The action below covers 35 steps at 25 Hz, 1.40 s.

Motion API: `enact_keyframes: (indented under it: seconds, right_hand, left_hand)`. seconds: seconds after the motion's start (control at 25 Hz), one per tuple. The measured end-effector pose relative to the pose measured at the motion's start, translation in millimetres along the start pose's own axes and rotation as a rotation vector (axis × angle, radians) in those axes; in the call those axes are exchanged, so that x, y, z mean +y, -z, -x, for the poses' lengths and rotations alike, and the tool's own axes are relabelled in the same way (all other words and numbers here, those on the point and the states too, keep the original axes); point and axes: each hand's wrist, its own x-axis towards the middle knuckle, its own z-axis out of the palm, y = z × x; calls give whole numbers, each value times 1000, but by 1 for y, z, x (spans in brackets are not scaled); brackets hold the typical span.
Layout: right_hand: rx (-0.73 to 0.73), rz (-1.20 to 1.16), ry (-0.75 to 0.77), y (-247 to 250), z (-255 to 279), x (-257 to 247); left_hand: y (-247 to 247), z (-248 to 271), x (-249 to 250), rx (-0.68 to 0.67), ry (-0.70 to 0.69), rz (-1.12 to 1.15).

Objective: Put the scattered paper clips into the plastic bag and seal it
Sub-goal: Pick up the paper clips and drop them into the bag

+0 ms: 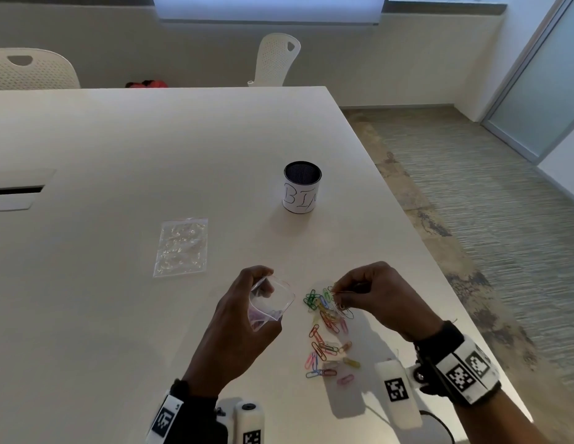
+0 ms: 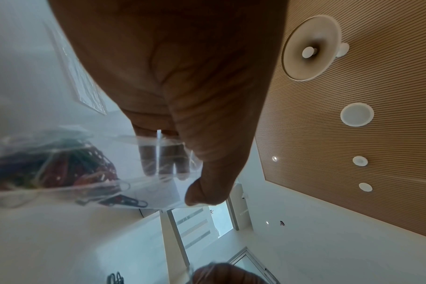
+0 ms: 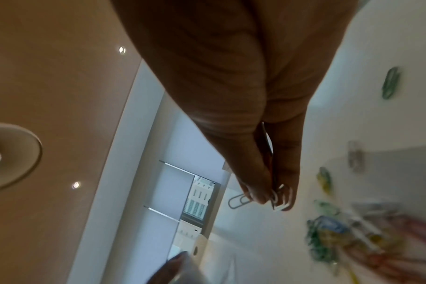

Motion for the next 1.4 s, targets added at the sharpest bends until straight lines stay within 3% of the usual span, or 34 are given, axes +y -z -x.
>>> enact_keyframes:
  seconds: [0.2, 0.4, 0.56, 0.88, 1.2, 1.4]
  right_hand:
    - [-45, -208, 107, -14, 12, -48]
    - [37, 27, 328, -59, 8, -71]
    - [2, 207, 397, -76, 8, -71]
    - [-36, 187, 382, -62, 11, -76]
    - [149, 301, 250, -4, -11, -36]
    - [-143, 733, 55, -8, -16, -3]
  left_hand:
    - [-1, 0, 1, -2, 4, -14]
    - [-1, 0, 5, -20, 25, -16]
    - [1, 2, 7, -2, 24, 8]
    - [0, 3, 7, 19, 10, -6]
    - [0, 4, 2, 35, 7, 2]
    - [-1, 3, 1, 23, 10, -11]
